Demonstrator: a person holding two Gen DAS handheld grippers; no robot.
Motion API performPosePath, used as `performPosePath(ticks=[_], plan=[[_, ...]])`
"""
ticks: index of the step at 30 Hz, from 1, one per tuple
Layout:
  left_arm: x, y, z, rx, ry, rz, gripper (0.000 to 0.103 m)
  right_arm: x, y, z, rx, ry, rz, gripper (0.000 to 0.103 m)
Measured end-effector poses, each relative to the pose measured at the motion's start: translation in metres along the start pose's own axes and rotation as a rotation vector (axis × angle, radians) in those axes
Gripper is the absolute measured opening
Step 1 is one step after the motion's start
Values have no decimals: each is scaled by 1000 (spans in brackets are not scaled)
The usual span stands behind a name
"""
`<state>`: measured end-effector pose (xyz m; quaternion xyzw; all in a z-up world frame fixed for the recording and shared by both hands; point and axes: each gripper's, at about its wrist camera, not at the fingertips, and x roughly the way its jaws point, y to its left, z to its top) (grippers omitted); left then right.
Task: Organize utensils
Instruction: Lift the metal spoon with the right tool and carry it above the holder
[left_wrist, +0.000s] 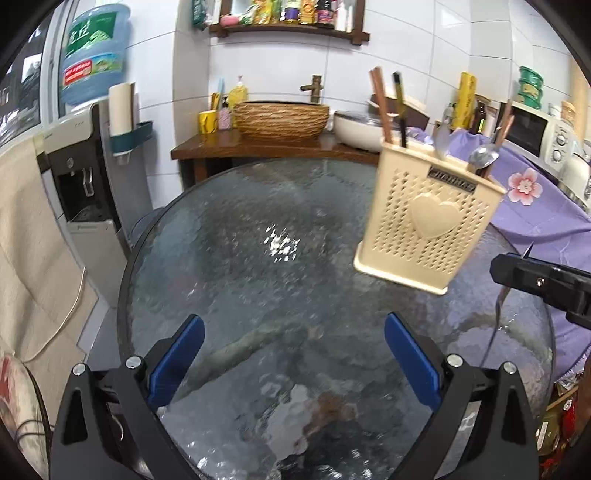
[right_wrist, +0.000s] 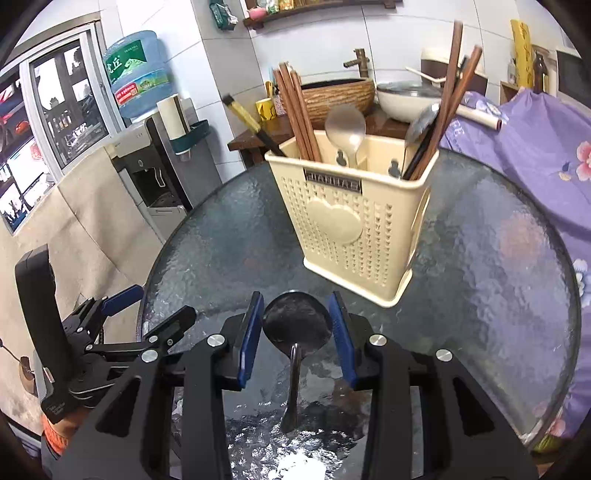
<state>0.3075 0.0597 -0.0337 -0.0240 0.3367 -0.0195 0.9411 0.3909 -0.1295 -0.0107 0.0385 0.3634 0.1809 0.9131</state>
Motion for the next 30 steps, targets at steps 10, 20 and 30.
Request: performPosePath(ticks=[10, 20, 30], plan=[[-25, -17, 53, 28, -127, -64, 96, -47, 7, 49, -67, -120, 12, 37], [-41, -39, 106, 37, -227, -118, 97, -75, 4, 139, -99, -297, -84, 37], [-30, -50, 111, 40, -215, -147, 97, -42, -13, 169, -101, -363, -184, 37]])
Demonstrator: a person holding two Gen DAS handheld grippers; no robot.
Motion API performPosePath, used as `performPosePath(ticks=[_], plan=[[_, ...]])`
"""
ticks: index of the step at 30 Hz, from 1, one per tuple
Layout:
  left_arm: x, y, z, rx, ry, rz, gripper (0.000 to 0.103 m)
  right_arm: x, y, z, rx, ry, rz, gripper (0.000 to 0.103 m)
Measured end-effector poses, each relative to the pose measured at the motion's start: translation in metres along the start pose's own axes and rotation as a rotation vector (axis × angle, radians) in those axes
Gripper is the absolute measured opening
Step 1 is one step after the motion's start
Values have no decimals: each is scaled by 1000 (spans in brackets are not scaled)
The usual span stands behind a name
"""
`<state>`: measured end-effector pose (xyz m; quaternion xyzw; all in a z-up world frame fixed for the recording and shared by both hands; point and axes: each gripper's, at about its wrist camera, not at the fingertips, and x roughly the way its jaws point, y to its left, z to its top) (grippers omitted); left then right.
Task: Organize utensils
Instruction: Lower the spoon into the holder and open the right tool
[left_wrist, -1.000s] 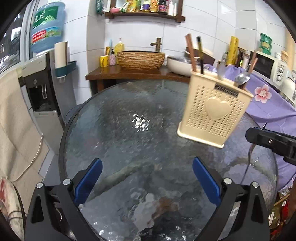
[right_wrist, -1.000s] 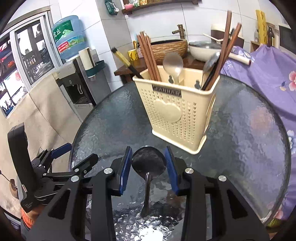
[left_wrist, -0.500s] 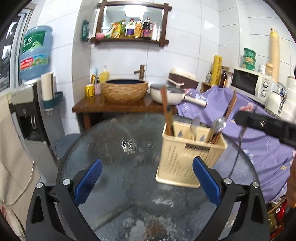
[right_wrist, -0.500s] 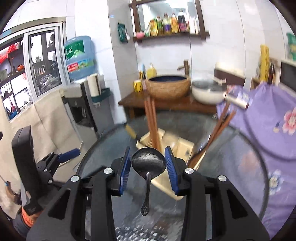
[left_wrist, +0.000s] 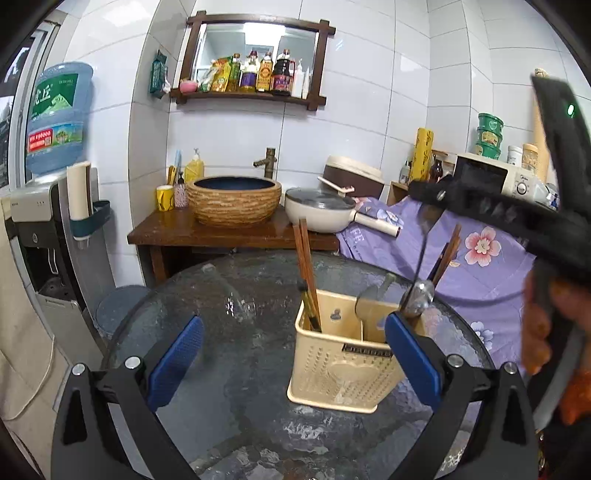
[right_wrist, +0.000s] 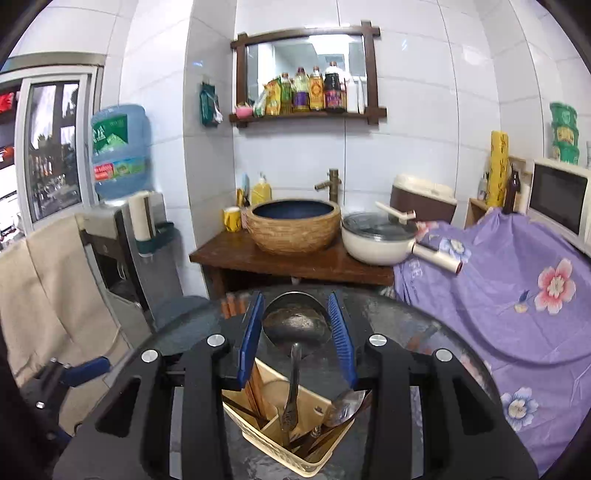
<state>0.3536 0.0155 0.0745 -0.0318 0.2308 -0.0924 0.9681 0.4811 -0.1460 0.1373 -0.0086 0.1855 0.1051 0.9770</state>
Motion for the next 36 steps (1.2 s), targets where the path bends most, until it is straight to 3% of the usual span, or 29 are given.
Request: performPosePath(ticks=[11, 15, 28, 32, 36], plan=[[21, 11, -47, -15, 94, 28, 97, 38, 4, -75, -37, 67, -18, 37], [24, 14, -58, -14, 114, 31, 97, 37, 13, -89, -91, 36, -36, 37], [28, 17, -73, -10, 140, 25, 97, 48, 15, -114, -132, 69, -61, 38], [27, 17, -77, -9, 146, 25, 97, 40, 17, -118, -158, 28, -62, 67], [23, 19, -81, -8, 136, 32, 97, 20, 17, -117, -150, -30, -66, 68]])
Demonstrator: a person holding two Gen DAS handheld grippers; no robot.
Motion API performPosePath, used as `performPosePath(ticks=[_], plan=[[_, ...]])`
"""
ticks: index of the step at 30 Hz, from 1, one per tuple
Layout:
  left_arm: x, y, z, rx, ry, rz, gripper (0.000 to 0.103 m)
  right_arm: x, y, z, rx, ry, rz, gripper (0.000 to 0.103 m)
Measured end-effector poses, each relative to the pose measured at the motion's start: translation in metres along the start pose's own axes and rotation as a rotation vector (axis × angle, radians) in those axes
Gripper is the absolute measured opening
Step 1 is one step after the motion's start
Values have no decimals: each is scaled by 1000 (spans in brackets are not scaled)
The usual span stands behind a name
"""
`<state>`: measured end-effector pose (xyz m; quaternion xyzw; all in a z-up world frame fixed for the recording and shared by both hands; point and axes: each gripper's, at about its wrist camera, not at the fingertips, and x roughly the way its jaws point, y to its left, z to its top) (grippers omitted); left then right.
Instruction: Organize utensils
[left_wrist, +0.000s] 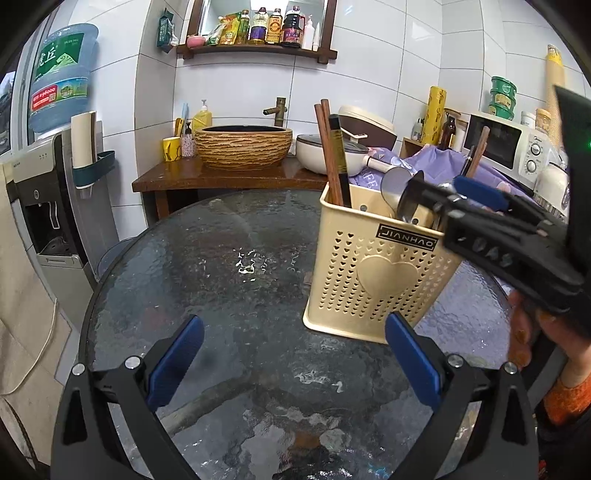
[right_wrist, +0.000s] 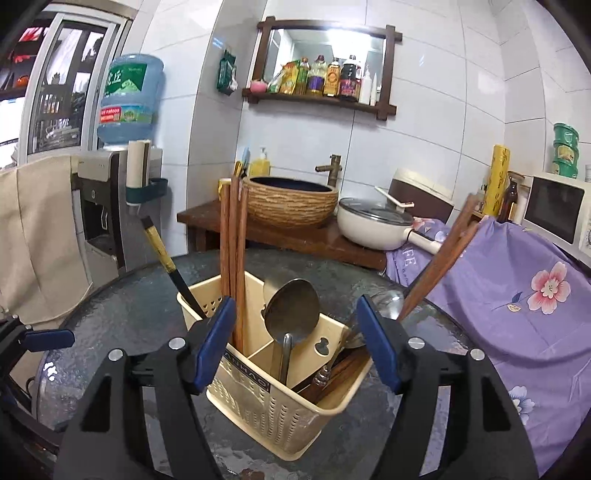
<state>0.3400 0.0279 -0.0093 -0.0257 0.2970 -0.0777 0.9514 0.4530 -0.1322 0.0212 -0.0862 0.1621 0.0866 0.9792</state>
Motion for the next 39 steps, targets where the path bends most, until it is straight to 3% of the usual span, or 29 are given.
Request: performPosePath(ticks=[4, 10, 17, 22, 28, 39], plan=[[-11, 0, -8, 3, -41, -6, 97, -31, -5, -2, 53, -48, 15, 78], [-45, -9, -35, 24, -166, -10, 97, -101, 6, -36, 66, -125, -7, 92], [-102, -32, -81, 83, -300, -6, 97, -186, 12, -119, 154, -146, -43, 96], [-126, -44, -122, 87, -308, -21, 97, -227, 12, -180, 208, -108, -81, 97], [-134, -48, -160, 58, -294, -60, 97, -263, 20, -221, 171, -135, -140, 97], [-152, -43, -181, 63, -336, -31, 97, -276, 28, -225, 141, -136, -139, 97]])
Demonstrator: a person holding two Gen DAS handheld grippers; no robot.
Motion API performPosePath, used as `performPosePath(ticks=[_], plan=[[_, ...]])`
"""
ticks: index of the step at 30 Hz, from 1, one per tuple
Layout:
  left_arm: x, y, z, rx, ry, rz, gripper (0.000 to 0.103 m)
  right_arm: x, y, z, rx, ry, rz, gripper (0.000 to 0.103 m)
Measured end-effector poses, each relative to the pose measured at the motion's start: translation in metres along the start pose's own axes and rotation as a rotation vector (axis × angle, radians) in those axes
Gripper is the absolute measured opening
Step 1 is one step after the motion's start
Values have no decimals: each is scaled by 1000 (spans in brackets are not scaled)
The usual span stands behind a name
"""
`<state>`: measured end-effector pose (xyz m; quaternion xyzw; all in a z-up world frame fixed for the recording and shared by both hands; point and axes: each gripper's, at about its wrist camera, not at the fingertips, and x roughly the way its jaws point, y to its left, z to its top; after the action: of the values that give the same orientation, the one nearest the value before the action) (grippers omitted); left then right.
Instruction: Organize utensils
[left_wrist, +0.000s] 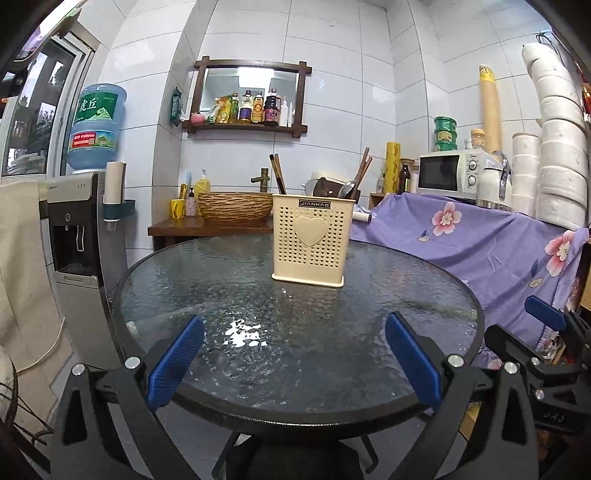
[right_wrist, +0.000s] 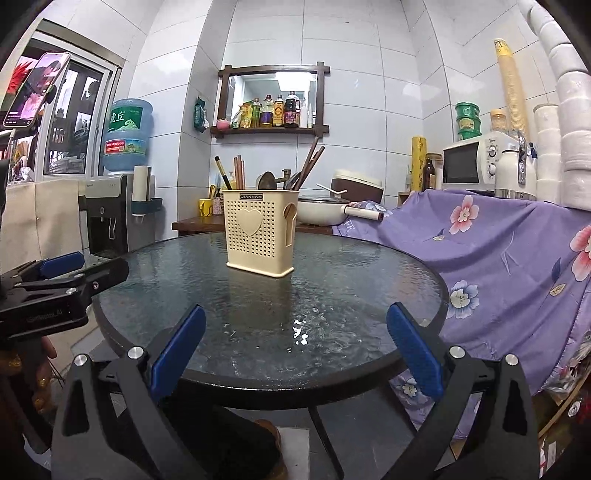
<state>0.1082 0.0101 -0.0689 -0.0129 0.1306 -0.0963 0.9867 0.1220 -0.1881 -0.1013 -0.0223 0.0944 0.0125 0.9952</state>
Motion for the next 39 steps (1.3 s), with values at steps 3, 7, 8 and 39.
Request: performPosePath(ticks=[3, 7, 8, 39], plan=[[-5, 0, 1, 2, -11, -1, 97, -1, -1, 2, 23, 5, 7, 97], [-7, 0, 2, -4, -16, -6, 97, -2, -2, 3, 26, 0, 4, 97], [-8, -1, 1, -2, -17, -5, 97, -2, -2, 3, 27, 1, 5, 97], [-12, 0, 1, -6, -12, -25, 97, 0, -5, 4, 38, 9, 1, 97]])
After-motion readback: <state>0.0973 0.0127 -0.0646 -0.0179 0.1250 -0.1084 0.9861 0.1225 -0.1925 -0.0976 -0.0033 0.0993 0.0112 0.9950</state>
